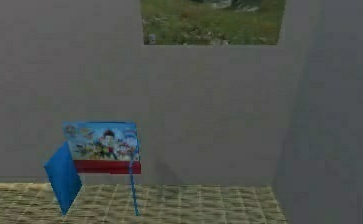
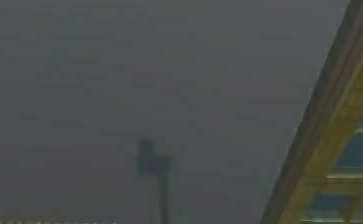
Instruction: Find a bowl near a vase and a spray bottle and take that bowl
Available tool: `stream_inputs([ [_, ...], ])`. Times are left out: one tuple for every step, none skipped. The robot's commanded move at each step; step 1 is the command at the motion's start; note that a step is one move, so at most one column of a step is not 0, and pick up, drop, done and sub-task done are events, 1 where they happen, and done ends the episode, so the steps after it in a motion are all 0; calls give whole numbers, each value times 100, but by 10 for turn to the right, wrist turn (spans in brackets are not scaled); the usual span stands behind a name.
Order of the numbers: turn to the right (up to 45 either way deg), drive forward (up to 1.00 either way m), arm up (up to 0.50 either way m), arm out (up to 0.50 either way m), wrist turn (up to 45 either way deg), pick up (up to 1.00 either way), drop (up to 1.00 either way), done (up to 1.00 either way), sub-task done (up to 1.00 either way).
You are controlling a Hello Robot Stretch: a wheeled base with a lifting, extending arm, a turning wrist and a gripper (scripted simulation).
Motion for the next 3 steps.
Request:
stream_inputs([
  [-450,0,0,0,0,0,0,0,0],
  [-60,0,0,0,0,0,0,0,0],
  [0,40,0,0,0,0,0,0,0],
])
